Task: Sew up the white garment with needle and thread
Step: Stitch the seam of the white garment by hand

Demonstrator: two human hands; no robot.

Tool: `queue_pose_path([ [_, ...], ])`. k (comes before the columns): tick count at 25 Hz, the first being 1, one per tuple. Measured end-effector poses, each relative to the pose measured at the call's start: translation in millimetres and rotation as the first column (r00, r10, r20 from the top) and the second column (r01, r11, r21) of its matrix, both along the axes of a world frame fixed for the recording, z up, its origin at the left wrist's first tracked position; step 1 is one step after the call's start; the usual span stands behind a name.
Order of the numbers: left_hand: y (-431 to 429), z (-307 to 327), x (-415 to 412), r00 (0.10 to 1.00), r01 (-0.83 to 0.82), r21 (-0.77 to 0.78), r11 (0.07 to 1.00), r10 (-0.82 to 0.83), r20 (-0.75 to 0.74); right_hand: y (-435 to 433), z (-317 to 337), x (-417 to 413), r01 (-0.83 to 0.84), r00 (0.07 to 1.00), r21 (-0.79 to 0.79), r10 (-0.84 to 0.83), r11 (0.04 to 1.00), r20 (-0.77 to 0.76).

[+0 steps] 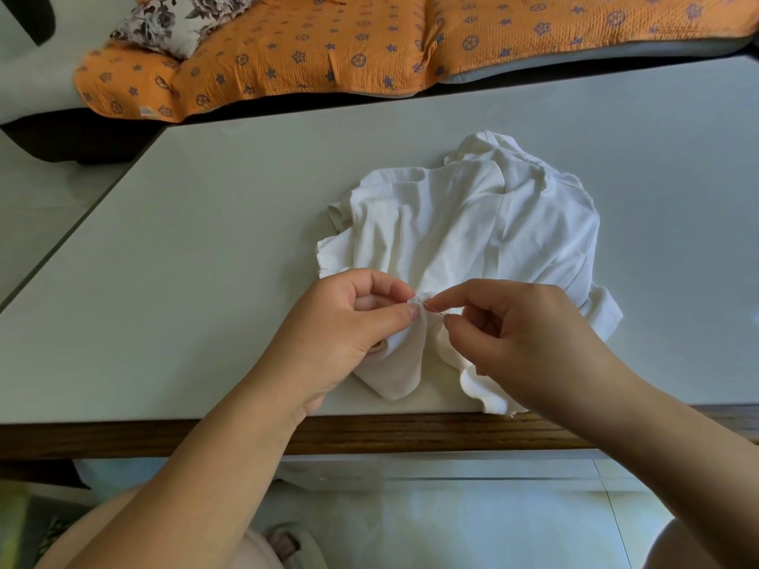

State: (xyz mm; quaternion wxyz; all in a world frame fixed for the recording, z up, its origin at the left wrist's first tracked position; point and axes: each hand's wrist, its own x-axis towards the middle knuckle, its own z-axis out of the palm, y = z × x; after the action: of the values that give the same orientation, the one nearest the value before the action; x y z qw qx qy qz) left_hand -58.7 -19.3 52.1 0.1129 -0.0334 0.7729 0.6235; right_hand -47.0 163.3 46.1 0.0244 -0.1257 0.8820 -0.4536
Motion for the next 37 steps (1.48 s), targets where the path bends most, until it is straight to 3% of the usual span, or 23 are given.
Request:
queue_pose_path([
  [7,0,-2,1,0.998,-0.008,-0.03,1.0,0.006,-0.057,-1,-2,2,0.008,1.0,-0.019,-0.007,1.0,0.025],
  [12,8,-4,7,0.996,0.021,-0.075,0.997,-0.027,-0.083,-9,-14,3,0.071,0.994,-0.014,-0.072,0.997,-0.087],
  [16,11,-11,3,0.996,-0.069,0.09,0.994,0.065,0.054,-11,-17,4,0.109,0.985,-0.064,-0.117,0.992,-0.13],
  [19,10,-13,2,0.984,-0.061,0.219,0.974,0.022,0.176,-13,-17,5,0.13,0.979,-0.087,-0.142,0.988,-0.148],
  [21,12,-12,4,0.992,-0.05,0.158,0.986,0.031,0.124,-15,-18,4,0.144,0.982,-0.112,-0.156,0.983,-0.107],
  [25,13,-12,7,0.984,0.025,-0.21,0.977,-0.061,-0.166,-11,-11,-5,0.19,0.967,-0.379,-0.106,0.906,0.23],
  [27,11,-15,7,0.959,0.012,-0.324,0.946,-0.102,-0.263,-9,-8,-6,0.166,0.955,-0.37,-0.056,0.914,0.29],
  [33,9,-19,8,0.942,0.01,-0.357,0.934,-0.128,-0.309,-6,-1,-12,0.22,0.964,-0.231,-0.174,0.948,0.202],
  [37,9,-16,8,0.964,0.031,-0.317,0.948,-0.112,-0.242,0,2,-21,0.28,0.951,-0.379,-0.201,0.882,0.235],
])
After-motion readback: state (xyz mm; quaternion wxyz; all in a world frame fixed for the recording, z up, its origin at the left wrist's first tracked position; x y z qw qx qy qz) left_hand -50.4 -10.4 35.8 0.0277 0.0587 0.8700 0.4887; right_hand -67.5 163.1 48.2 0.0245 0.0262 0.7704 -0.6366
